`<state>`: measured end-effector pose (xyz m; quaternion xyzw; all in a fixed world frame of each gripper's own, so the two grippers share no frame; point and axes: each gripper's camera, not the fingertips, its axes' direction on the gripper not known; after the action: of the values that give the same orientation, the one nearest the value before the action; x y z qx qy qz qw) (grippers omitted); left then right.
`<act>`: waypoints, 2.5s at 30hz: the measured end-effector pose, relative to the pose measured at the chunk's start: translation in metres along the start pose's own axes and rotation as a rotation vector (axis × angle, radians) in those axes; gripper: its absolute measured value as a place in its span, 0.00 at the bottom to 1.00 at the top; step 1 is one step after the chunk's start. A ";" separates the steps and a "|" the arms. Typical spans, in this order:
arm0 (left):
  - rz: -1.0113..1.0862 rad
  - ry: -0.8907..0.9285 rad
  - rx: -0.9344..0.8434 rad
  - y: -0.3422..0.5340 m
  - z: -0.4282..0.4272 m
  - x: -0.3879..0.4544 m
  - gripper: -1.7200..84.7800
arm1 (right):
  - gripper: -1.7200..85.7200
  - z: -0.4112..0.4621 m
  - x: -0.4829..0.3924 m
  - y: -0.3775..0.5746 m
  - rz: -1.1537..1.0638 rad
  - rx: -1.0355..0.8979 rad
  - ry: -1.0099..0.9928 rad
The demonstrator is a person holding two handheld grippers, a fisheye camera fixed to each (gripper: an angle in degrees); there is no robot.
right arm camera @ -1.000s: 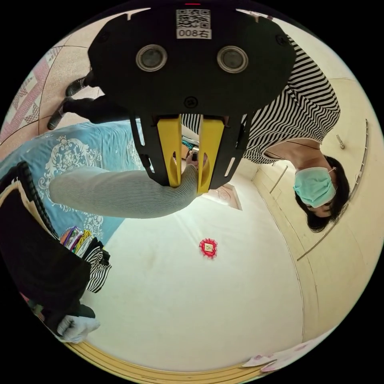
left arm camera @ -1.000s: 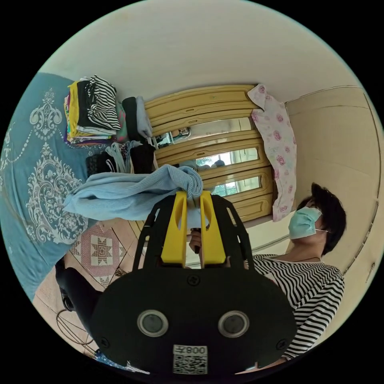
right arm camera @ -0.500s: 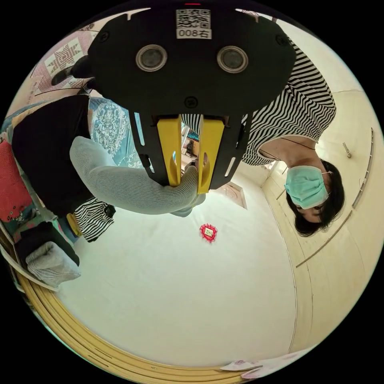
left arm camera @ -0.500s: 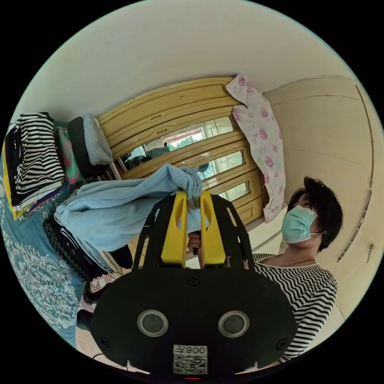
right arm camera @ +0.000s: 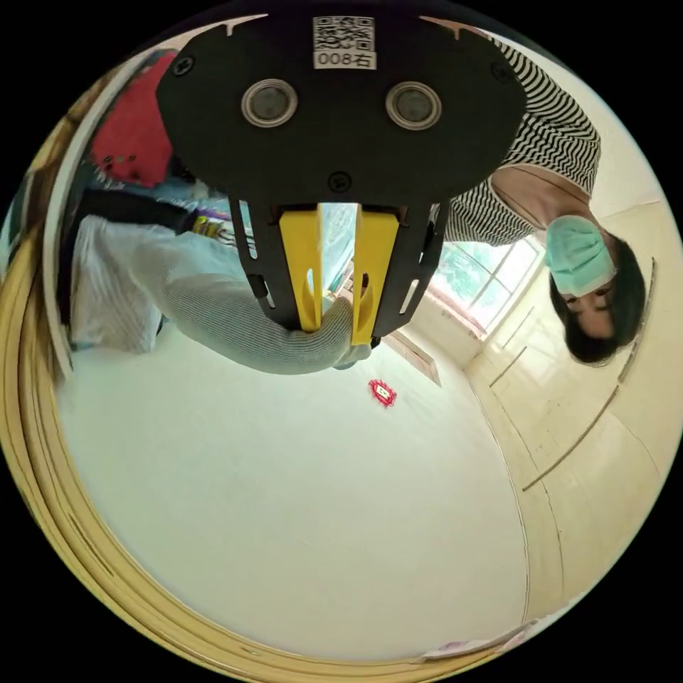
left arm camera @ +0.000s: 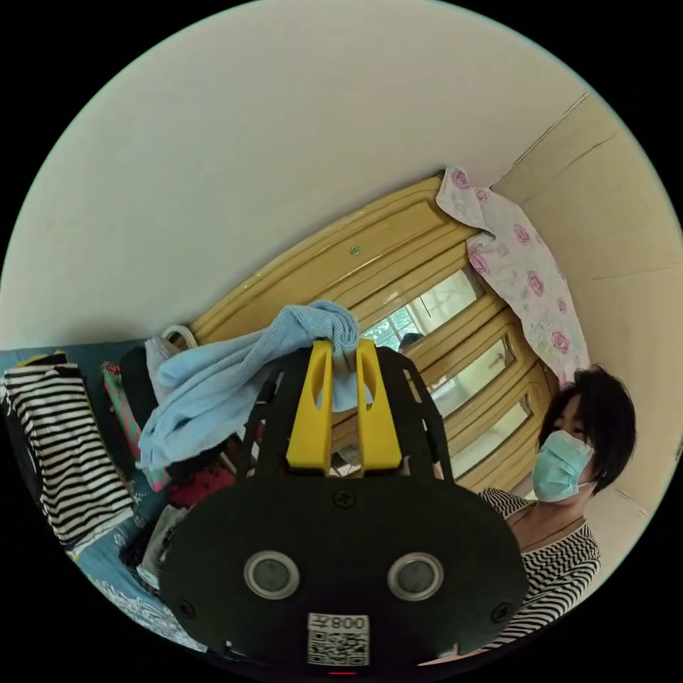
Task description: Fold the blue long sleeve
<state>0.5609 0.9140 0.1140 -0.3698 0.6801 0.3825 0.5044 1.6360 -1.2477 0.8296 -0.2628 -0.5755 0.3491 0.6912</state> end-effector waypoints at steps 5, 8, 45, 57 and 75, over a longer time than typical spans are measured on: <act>0.046 -0.101 0.072 -0.008 0.060 -0.049 0.09 | 0.10 0.004 -0.030 -0.116 -0.159 -0.104 0.175; -0.039 -0.137 0.053 0.036 0.100 -0.119 0.09 | 0.10 0.011 -0.009 -0.132 -0.142 -0.179 0.261; -0.106 -0.820 -0.523 0.348 0.376 -0.319 0.02 | 0.03 0.179 0.042 -0.088 -0.146 -0.697 0.946; -0.019 -0.772 -0.399 0.410 0.344 -0.256 0.02 | 0.04 0.110 0.012 -0.061 -0.105 -0.576 0.911; -0.054 -0.632 -0.475 0.516 0.332 -0.197 0.02 | 0.15 0.056 0.179 0.048 0.333 -0.916 1.065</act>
<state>0.2785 1.4573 0.3154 -0.3578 0.3740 0.6107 0.5992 1.5895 -1.0796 0.9139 -0.7450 -0.2014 -0.0018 0.6360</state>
